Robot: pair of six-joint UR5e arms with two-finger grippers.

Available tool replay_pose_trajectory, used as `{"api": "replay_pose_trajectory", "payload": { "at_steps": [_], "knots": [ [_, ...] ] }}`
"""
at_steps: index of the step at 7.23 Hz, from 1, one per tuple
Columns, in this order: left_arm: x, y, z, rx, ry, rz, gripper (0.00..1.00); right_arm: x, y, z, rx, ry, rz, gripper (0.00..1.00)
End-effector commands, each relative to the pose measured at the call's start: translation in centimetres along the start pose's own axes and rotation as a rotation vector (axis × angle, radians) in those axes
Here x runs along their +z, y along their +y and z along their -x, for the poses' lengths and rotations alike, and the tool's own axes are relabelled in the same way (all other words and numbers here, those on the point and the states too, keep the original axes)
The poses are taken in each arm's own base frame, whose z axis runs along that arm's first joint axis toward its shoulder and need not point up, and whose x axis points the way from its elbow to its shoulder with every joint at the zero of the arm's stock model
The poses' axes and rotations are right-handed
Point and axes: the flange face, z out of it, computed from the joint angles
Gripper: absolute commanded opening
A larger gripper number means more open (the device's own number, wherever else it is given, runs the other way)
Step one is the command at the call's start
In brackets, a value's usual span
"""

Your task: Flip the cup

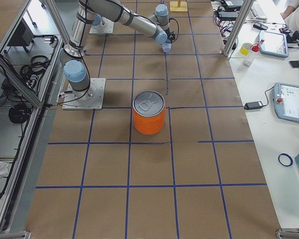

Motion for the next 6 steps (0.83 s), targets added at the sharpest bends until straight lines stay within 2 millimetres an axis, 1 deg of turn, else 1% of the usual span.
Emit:
{"api": "replay_pose_trajectory", "payload": {
  "at_steps": [1,3,4,5,6],
  "knots": [
    [0.01,0.0,0.01,0.001,-0.001,0.0,1.0,0.31,0.03,0.16,0.003,-0.006,0.002,0.0],
    [0.01,0.0,-0.01,-0.001,0.001,0.0,1.0,0.5,0.04,0.19,0.009,-0.008,0.002,0.0],
    [0.01,0.0,-0.01,-0.001,0.001,0.0,1.0,0.54,0.16,0.17,0.01,-0.009,0.003,0.02],
    [0.01,0.0,-0.01,0.001,0.001,0.0,1.0,0.6,0.11,0.3,0.015,-0.011,0.003,0.05],
    [0.01,0.0,-0.02,-0.001,0.002,0.0,1.0,0.62,0.15,0.32,0.024,-0.009,0.004,0.13]
  ]
}}
